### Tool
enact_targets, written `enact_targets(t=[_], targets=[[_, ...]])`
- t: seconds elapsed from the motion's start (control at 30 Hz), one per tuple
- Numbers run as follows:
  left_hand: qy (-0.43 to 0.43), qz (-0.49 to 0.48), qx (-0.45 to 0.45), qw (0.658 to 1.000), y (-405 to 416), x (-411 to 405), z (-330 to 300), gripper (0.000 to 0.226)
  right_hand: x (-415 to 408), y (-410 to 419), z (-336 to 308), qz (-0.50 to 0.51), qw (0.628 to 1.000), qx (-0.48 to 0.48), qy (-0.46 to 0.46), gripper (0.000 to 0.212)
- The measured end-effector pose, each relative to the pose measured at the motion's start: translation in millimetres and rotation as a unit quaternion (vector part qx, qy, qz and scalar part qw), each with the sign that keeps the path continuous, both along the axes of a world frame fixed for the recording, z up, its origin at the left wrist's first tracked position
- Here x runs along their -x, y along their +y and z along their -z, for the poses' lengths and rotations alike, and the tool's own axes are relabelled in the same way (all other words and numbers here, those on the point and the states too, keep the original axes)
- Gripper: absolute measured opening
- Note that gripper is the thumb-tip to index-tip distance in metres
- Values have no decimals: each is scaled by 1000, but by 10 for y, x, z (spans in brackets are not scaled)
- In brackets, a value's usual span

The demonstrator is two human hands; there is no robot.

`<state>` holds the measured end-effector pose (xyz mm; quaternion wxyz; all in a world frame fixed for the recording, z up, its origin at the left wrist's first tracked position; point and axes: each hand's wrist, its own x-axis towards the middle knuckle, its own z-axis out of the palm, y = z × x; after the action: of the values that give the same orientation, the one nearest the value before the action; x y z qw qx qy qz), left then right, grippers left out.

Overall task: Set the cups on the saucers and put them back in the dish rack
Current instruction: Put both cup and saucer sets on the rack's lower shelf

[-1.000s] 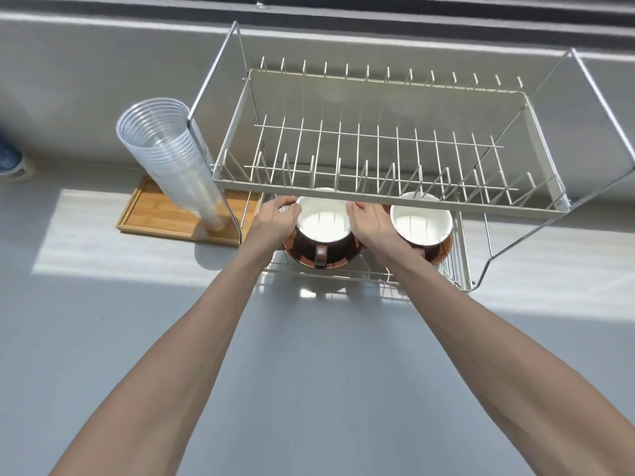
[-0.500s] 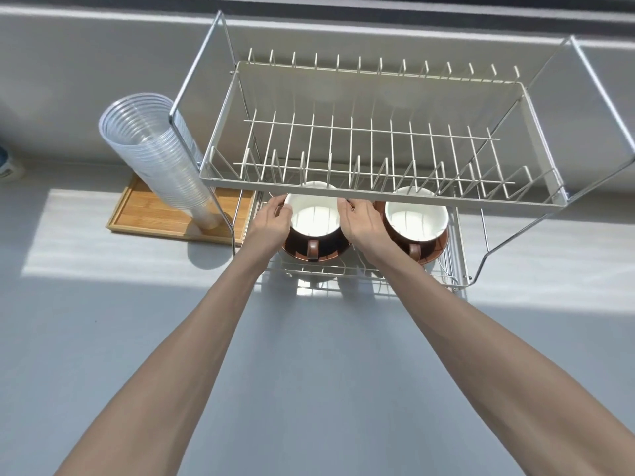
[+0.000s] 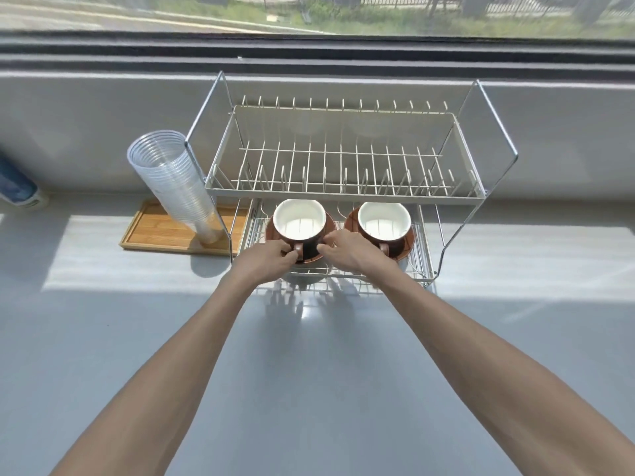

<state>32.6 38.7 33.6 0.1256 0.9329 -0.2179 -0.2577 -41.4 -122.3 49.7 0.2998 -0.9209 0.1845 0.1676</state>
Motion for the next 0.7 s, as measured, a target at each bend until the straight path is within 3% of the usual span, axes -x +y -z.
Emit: enact_targets(t=[0.17, 0.37, 0.53, 0.7], targets=[[-53, 79, -77, 993, -64, 237, -196, 47, 279, -79, -113, -64, 990, 123, 12, 39], [-173, 141, -116, 968, -297, 432, -337, 42, 557, -277, -67, -74, 957, 261, -100, 32], [-256, 143, -5, 956, -636, 570, -338, 44, 714, -559, -82, -24, 951, 269, -153, 41], [-194, 52, 160, 966, -918, 650, -167, 46, 772, -768, 15, 61, 960, 197, -192, 49]])
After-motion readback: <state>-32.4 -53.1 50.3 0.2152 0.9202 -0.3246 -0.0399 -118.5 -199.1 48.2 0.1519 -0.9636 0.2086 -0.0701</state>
